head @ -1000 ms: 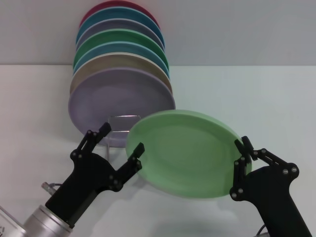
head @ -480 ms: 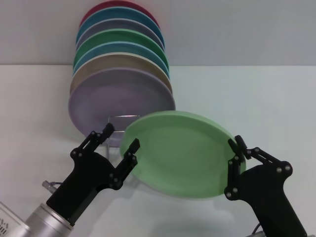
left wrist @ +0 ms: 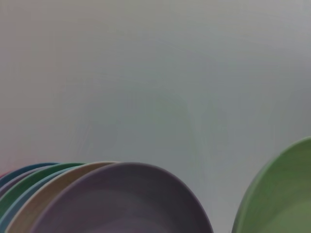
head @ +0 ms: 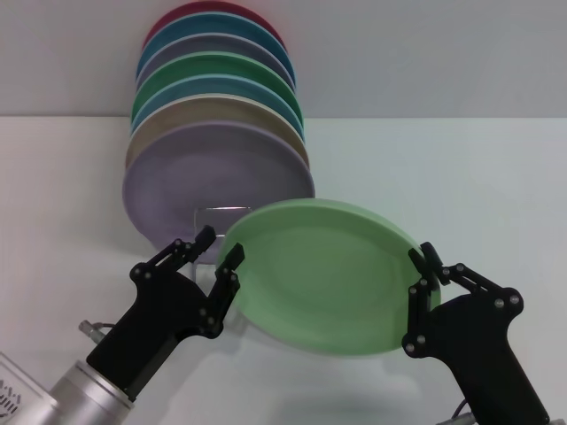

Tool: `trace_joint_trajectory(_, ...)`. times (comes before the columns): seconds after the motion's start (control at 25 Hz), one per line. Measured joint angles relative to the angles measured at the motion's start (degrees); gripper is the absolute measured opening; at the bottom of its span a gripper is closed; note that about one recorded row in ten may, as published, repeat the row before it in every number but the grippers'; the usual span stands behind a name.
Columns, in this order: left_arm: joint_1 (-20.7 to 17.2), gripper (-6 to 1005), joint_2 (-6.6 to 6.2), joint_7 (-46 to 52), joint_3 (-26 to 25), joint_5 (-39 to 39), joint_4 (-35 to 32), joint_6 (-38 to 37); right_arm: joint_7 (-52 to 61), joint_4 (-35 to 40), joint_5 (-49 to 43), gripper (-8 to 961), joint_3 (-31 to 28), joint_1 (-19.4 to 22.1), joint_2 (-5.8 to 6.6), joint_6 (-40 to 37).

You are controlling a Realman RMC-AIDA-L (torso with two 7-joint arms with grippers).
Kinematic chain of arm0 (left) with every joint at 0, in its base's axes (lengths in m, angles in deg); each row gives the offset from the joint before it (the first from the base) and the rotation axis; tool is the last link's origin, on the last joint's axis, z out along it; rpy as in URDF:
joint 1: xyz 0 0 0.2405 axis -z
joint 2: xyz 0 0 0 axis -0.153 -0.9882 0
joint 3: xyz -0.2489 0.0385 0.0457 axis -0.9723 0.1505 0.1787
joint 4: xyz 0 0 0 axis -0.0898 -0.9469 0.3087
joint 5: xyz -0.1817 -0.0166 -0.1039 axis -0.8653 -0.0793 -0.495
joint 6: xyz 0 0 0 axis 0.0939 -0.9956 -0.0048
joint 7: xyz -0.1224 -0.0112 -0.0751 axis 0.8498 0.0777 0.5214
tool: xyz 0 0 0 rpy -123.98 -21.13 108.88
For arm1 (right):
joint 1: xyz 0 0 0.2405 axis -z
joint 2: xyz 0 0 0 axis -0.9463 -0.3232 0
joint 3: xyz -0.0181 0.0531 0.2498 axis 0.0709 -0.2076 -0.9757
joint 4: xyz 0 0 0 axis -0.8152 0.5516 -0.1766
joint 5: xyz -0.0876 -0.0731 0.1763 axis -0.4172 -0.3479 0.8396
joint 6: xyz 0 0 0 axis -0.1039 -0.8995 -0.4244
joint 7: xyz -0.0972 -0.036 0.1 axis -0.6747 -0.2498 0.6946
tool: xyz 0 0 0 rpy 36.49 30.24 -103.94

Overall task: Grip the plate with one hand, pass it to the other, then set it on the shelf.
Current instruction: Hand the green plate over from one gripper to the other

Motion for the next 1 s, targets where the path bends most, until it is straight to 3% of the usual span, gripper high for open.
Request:
trace_joint_trajectory(0.36,0.42,269,0.09,-0.13,-0.1,-0.01,-0.06,0.14,0.17,0.0,0.0,21,-0.01,-0.37,0.03,0.08)
trace_joint_trajectory(0.8,0.65,218,0.13,-0.25,-0.04,-0.01,-0.73,0.68,0.43,0.16,0.0,22,-0.16,-0.5,0.11,0.2)
trace_joint_trajectory(0.88,0.69,89,0.13,-0.25,-0.07,-0.01,-0.74,0.82,0.45,0.17,0.0,22,-0.17,-0.52,0.11,0.2)
trace_joint_trajectory(1.0,0.83,83,0.12,-0.25,-0.11,-0.01,-0.72,0.86,0.46,0.18,0.0,21,-0.17,-0.61,0.11,0.26)
